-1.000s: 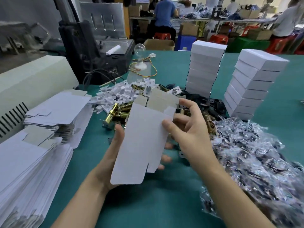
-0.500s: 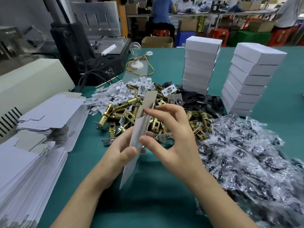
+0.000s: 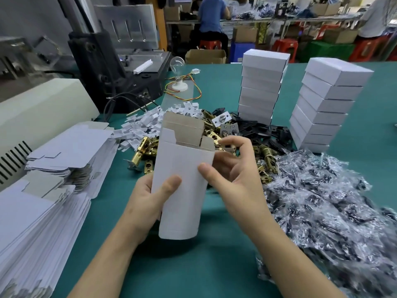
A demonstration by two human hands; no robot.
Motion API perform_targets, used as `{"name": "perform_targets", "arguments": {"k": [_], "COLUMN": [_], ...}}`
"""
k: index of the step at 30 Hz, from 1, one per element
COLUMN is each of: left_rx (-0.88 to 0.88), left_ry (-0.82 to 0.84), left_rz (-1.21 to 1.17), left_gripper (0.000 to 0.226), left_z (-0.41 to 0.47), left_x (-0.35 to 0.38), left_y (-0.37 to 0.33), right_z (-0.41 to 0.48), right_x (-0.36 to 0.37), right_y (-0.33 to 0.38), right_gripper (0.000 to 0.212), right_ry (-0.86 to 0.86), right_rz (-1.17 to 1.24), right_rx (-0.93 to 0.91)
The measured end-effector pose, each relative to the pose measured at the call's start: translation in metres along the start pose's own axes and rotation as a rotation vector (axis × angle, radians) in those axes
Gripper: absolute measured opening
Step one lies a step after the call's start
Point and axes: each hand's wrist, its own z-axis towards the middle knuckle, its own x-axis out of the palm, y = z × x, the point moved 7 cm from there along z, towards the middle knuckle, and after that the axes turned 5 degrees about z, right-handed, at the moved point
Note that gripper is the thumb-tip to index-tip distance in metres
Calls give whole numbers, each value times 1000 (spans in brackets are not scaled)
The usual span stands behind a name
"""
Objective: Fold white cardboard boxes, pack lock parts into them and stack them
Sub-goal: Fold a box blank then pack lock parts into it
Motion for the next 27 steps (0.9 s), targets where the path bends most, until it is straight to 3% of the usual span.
{"name": "perform_targets", "arguments": {"k": [2,4,8,14,22,27], "left_rx": [-23,-35,-50,91,91,182], "left_ry": [2,17,50,-102,-160,-243], "left_rz": [-17,-25,16,126,-6,-3], "left_gripper": [68,62,26,32,10,25], "left_z": [0,-1,0,2,5,5], "left_x": [0,1,7,-1,-3,-9], "left_y": [1,2,4,-2,-2,-8], "right_z": [1,2,1,3,3,3], "right_x": [-3,-5,-14,-21,-13,-2], "right_y": [-5,-9,-9,-9,-9,-4], "right_gripper": [47,40,20,20,28,36], "right_ry": [-16,-20,-90,-129,-76,12], "right_rz": [27,28,-6,27,54,93], "right_rx": [80,137,109,127,134,84]}}
